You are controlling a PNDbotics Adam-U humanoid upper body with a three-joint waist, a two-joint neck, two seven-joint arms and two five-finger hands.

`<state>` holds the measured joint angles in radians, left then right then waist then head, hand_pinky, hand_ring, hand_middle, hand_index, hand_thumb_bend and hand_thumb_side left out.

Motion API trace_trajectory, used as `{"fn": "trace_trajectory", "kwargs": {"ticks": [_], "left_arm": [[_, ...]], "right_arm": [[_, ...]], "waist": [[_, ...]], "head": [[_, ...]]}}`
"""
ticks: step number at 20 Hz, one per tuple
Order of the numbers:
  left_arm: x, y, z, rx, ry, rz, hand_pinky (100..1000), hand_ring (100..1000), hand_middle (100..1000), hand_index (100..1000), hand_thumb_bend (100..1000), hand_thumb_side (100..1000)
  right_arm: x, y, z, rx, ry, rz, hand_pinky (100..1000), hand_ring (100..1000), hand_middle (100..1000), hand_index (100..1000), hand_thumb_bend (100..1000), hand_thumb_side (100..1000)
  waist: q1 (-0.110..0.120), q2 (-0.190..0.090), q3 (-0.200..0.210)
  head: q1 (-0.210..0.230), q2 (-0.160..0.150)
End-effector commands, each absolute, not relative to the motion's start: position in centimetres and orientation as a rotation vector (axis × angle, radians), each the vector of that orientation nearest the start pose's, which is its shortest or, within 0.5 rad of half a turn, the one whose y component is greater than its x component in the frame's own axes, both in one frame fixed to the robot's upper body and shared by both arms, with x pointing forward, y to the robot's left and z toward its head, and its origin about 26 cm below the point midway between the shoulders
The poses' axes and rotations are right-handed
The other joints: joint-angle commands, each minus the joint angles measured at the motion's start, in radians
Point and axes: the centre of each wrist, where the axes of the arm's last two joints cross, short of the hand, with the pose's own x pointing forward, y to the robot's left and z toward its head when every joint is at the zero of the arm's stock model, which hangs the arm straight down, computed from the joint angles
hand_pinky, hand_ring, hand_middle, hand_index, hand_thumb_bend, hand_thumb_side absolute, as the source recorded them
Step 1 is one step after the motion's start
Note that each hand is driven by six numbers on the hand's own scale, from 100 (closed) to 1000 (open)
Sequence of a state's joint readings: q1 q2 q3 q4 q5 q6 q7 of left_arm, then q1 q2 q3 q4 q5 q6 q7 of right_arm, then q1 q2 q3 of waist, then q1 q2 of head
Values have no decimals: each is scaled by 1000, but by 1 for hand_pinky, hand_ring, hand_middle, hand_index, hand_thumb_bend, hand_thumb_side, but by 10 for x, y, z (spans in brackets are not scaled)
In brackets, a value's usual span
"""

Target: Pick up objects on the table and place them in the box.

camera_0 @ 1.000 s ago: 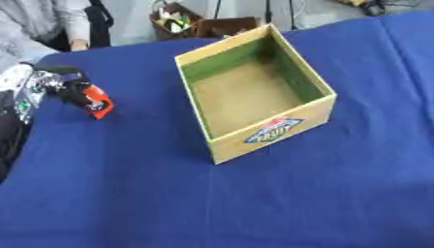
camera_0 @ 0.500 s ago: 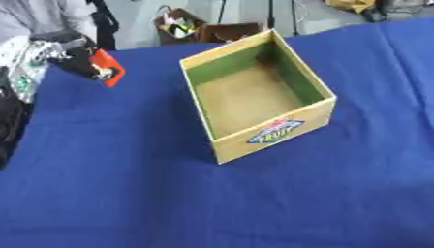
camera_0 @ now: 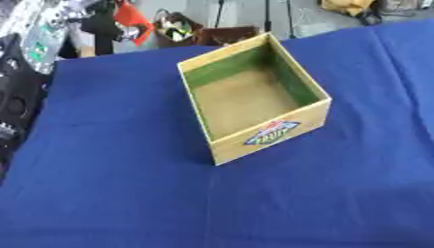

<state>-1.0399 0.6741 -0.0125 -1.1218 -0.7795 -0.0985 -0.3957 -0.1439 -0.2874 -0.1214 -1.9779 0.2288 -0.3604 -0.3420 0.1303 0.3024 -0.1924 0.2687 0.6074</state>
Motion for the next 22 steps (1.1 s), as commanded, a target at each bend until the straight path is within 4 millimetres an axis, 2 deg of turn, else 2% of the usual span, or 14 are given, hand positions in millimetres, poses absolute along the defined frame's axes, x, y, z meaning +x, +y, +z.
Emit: {"fn": "trace_trajectory", "kwargs": {"ticks": [1,8,11,17,22], "left_arm": [[440,314,356,1148,-1771,-1209,100,277,285,299,100,255],[457,251,344,1106,-1914,-1258,100,291,288,299,100,262],[463,230,330,1103,-1916,-1328,100,294,287,301,100,258],[472,203,295,1075,-1839,-1488,100,300,291,304,100,255],[477,196,275,1085,-1755,-1571,100,308,296,308,100,255]], "right_arm": [[282,-301,168,-617,-2557,75,567,408,386,587,100,641],[283,-298,170,-589,-2565,78,566,408,386,586,100,640],[284,-297,172,-578,-2579,76,565,409,388,587,100,641],[286,-296,175,-558,-2600,76,565,409,388,588,100,641],[286,-295,177,-548,-2610,69,565,409,388,587,100,640]], "waist": [[-5,-23,-3],[-4,-24,-15],[-4,-23,-24],[-2,-17,-32],[1,-14,-39]], "head": [[4,7],[20,9],[23,7],[6,8],[-1,4]]}}
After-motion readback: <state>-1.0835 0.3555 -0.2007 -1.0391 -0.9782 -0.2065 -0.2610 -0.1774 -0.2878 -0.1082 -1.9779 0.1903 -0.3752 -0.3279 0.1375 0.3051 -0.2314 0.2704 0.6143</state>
